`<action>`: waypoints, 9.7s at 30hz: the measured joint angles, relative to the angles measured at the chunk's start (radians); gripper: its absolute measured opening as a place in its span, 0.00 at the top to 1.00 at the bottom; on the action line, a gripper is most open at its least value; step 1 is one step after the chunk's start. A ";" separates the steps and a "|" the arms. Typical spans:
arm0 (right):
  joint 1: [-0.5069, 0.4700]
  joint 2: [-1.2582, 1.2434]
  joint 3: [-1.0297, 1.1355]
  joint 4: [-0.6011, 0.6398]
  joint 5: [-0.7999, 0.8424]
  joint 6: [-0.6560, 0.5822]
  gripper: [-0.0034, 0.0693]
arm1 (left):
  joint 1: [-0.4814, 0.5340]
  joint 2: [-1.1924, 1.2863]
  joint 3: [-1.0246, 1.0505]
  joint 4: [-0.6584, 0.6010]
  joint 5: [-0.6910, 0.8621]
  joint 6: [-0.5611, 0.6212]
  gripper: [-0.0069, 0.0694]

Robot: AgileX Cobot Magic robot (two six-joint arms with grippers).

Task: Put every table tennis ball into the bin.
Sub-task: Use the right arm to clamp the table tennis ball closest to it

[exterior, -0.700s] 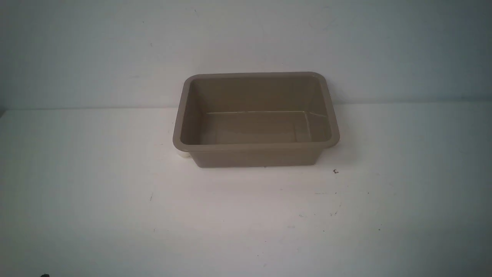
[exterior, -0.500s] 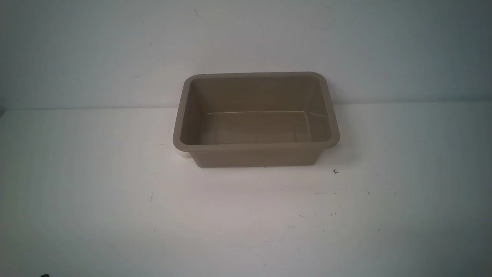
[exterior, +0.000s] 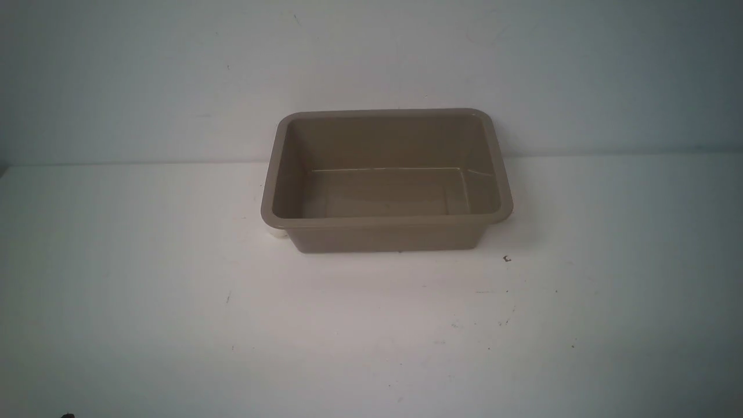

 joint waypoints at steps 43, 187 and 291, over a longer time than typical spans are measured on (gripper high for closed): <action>0.000 0.000 -0.409 0.166 0.191 0.000 0.49 | 0.000 0.000 0.000 0.000 0.000 0.000 0.27; -0.040 2.076 -1.485 1.043 0.489 -1.573 0.31 | 0.000 0.521 -0.577 -0.106 0.271 0.293 0.27; 0.022 2.106 -1.493 1.475 0.306 -1.943 0.48 | 0.000 0.521 -0.577 -0.090 0.286 0.293 0.27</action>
